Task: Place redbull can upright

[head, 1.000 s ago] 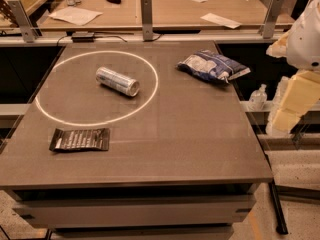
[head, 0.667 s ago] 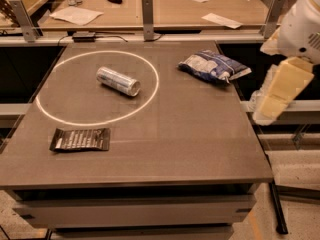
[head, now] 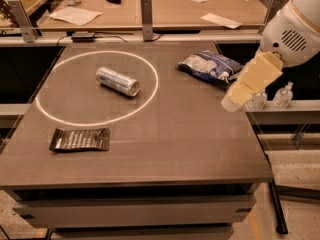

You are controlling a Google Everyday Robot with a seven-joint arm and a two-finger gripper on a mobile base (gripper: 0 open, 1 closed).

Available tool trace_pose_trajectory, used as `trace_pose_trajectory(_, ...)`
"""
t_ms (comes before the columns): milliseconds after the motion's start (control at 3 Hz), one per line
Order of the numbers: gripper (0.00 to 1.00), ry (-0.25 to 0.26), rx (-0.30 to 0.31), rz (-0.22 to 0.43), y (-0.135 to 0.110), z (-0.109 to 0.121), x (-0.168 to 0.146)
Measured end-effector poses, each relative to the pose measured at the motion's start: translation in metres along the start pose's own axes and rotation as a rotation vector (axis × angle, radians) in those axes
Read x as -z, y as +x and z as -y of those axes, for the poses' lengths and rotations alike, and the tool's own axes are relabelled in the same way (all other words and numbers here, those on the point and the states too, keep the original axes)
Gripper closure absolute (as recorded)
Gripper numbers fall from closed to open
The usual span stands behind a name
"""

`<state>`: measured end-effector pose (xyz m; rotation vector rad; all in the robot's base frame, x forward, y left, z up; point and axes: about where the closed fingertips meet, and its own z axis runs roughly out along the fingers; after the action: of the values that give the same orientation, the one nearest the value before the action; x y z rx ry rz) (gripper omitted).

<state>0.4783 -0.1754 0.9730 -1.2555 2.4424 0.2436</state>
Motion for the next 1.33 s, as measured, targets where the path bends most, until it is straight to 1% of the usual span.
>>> trace_pose_trajectory(333,0.0,0.069,-0.001,0.041,-0.023,-0.002,-0.01)
trace_pose_trajectory(667,0.0,0.088,0.001,0.054,-0.027,0.001,-0.011)
trace_pose_trajectory(1000,0.0,0.064,-0.053,0.017,-0.029,0.003,-0.015)
trace_pose_trajectory(1333,0.0,0.027,-0.115,-0.043,-0.045,0.004,-0.036)
